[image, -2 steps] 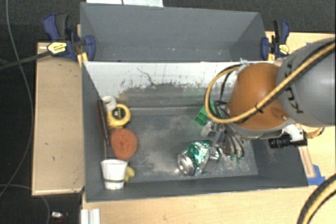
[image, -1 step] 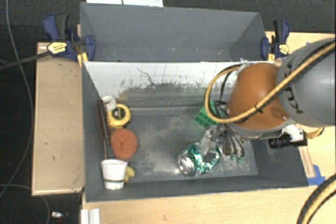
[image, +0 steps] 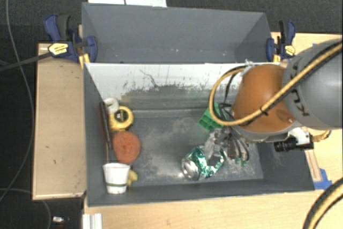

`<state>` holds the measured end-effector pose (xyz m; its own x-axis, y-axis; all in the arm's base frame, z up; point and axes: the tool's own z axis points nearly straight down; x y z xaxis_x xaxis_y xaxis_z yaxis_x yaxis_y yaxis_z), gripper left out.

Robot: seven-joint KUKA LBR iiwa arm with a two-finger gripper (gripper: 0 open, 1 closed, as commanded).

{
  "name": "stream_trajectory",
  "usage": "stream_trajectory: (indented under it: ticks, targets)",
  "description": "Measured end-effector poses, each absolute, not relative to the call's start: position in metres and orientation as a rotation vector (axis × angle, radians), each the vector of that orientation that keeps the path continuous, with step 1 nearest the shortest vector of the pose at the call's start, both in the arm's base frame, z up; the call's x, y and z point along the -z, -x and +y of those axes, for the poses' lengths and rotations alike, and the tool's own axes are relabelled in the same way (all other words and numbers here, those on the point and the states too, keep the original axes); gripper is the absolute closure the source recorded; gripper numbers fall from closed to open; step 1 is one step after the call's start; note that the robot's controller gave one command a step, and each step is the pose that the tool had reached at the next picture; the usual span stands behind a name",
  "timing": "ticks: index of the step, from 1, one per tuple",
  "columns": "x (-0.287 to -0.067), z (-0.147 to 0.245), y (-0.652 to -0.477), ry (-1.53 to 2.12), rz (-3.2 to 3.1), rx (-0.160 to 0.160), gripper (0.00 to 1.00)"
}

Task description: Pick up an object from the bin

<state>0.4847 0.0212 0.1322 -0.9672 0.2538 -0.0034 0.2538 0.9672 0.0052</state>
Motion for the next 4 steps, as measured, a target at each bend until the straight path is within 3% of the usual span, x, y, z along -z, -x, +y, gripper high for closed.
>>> stream_trajectory:
  ticks: [1,2,3,4]
  targets:
    - [-0.118,0.003,-0.480,-0.013,3.137,-0.007,1.00]
    - [-0.108,-0.008,-0.492,0.384,3.107,-0.007,1.00]
    - [-0.077,0.002,-0.479,0.421,3.102,-0.005,0.00]
    - [-0.077,0.002,-0.479,0.420,3.103,-0.005,0.00]
